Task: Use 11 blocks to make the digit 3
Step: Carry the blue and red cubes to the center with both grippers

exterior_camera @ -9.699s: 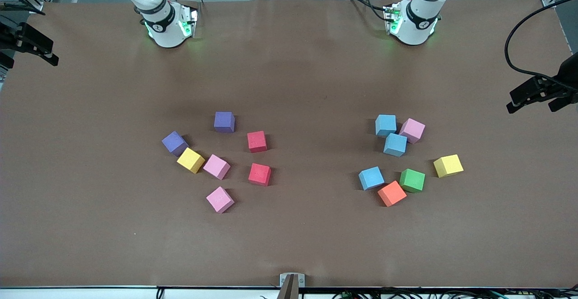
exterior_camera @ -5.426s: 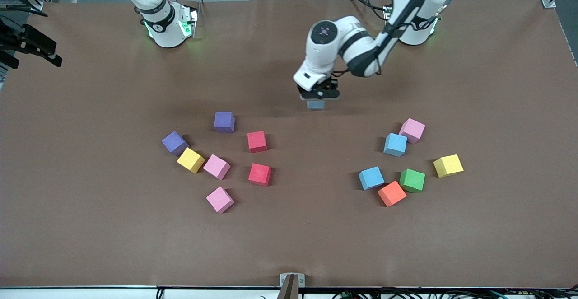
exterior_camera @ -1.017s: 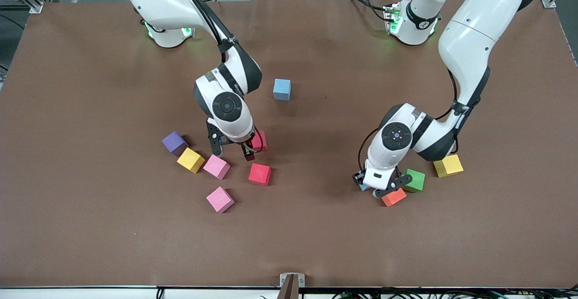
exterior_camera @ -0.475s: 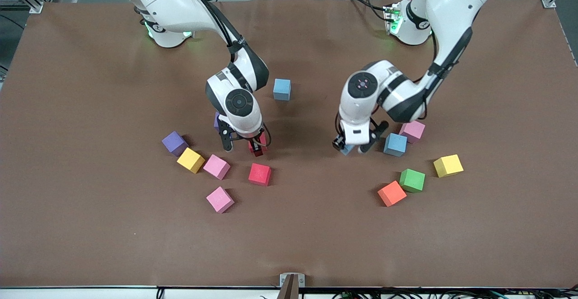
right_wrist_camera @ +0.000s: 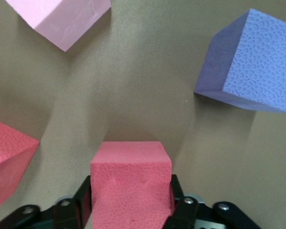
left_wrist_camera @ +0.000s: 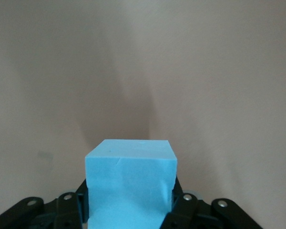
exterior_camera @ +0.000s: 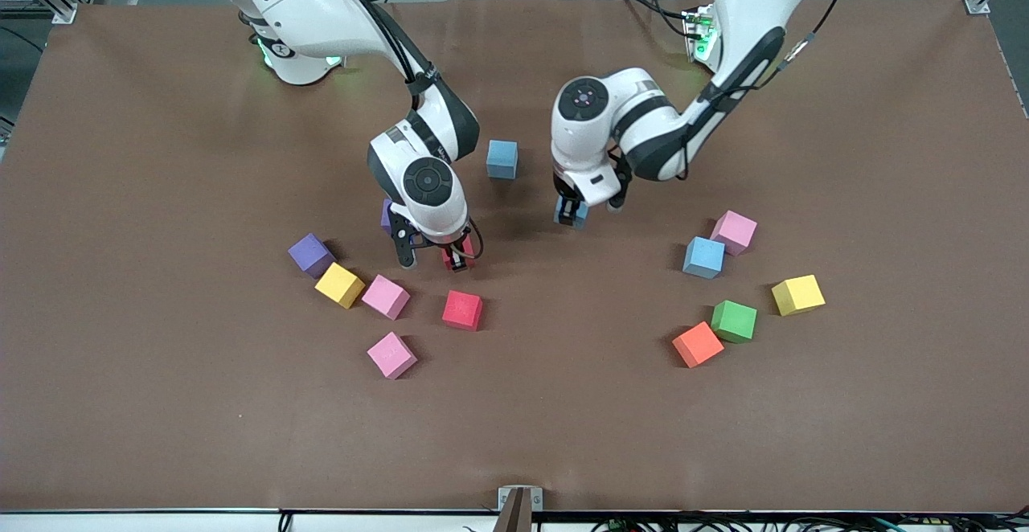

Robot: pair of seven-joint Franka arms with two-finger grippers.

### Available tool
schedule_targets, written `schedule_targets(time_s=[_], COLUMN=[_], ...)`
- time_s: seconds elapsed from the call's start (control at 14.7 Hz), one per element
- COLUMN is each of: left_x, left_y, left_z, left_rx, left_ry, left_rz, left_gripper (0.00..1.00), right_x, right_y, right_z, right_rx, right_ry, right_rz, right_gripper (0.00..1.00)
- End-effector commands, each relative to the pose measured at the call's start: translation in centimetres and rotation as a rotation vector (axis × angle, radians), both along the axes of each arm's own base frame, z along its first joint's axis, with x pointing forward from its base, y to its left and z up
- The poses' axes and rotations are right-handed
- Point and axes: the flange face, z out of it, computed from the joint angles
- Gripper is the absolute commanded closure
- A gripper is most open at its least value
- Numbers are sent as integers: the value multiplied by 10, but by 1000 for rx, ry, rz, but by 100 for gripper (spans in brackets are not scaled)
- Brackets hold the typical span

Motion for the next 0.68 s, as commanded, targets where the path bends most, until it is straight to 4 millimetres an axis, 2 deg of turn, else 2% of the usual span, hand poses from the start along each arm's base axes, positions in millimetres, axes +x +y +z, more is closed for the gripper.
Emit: schedule_targets(time_s=[0.0,0.07,0.2,0.34,0.61], left_x=[-17,-29,-45,-60,-85], left_y=[-11,-20,-30,-41,-56], left_z=[-12,-18,-28,-30,-39], left_rx=[7,11,20,22,33], left_ry=[15,26,43,42,54], left_rz=[133,155,191,244,256], left_gripper=[60,60,60,60,60], right_x=[-7,-6,-12,-23,-62], right_y=[-14,-23,-31,-40,-61], right_z=[-11,-15,-10,-1,7], right_rx=[-10,-17,-18,-3,4], right_ry=[20,30,33,13,20], right_rz=[-17,-29,-34,-45,-56], right_gripper=[94,99,100,100,100])
